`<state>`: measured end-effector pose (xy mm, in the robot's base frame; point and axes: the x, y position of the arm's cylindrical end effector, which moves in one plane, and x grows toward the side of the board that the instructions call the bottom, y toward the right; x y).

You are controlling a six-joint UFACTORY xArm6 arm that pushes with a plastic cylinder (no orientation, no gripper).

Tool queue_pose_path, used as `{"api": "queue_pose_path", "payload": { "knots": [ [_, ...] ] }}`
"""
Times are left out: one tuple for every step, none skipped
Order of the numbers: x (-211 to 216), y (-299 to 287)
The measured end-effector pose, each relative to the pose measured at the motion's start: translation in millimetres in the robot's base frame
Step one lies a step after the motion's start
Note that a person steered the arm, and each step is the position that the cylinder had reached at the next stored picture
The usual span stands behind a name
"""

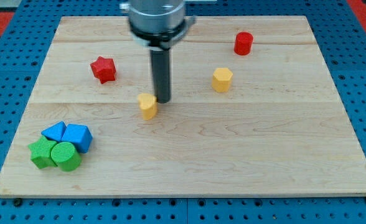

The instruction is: Move the arm towards the bottom left corner of the board

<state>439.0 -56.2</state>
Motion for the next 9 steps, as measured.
{"api": "queue_pose_path", "payload": {
  "knots": [
    [22,36],
    [43,15],
    [49,-35],
    [57,-32],
    [121,8],
    [179,-5],
    [179,-44],
    [179,-141],
    [179,-224]
  ]
}}
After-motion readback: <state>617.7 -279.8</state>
